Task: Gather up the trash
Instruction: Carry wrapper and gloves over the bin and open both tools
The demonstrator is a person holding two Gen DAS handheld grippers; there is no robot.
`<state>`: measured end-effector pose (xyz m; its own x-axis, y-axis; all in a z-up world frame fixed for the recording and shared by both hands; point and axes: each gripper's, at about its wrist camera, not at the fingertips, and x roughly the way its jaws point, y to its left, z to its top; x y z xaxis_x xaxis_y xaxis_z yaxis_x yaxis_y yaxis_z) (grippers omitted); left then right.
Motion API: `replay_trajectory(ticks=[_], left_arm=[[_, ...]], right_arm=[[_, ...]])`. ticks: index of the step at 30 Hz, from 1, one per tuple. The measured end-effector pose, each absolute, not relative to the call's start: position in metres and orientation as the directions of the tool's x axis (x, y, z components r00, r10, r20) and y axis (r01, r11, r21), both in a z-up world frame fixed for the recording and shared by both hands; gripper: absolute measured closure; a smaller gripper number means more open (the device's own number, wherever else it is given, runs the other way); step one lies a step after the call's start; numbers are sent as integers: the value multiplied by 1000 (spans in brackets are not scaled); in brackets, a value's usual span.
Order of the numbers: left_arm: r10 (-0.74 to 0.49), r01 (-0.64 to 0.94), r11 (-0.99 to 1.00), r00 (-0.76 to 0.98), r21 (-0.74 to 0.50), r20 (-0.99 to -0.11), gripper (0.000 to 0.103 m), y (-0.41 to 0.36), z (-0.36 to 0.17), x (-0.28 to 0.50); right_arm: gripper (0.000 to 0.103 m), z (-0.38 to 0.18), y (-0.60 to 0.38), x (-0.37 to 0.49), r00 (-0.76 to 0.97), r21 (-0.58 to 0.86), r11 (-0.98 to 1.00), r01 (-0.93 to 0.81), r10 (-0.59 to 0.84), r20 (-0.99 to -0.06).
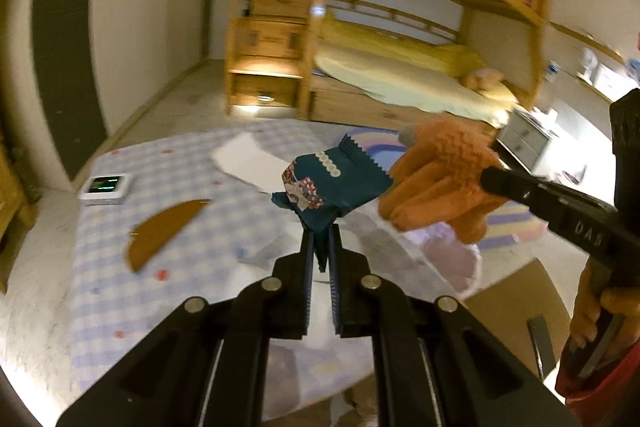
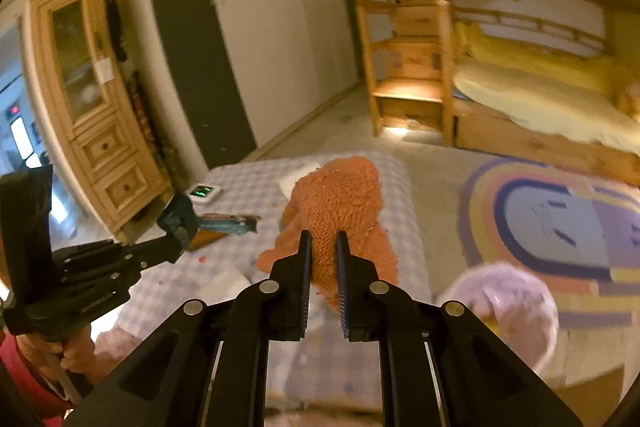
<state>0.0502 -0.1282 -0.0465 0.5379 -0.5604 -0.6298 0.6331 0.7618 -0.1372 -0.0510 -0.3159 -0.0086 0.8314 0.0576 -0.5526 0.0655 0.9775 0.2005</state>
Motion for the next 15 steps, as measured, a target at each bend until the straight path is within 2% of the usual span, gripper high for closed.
replay_trajectory(ticks=[10,15], left_arm=[[-629,792,599,375,-117,-681,97,-244,-76,25],[-633,841,528,299,-115,-714,97,-305,-92,24]], right_arm=[[90,-31,-375,-110,771,124,922,367,-227,-595],[90,-49,-417,-124,727,148,871,469,-286,-624]])
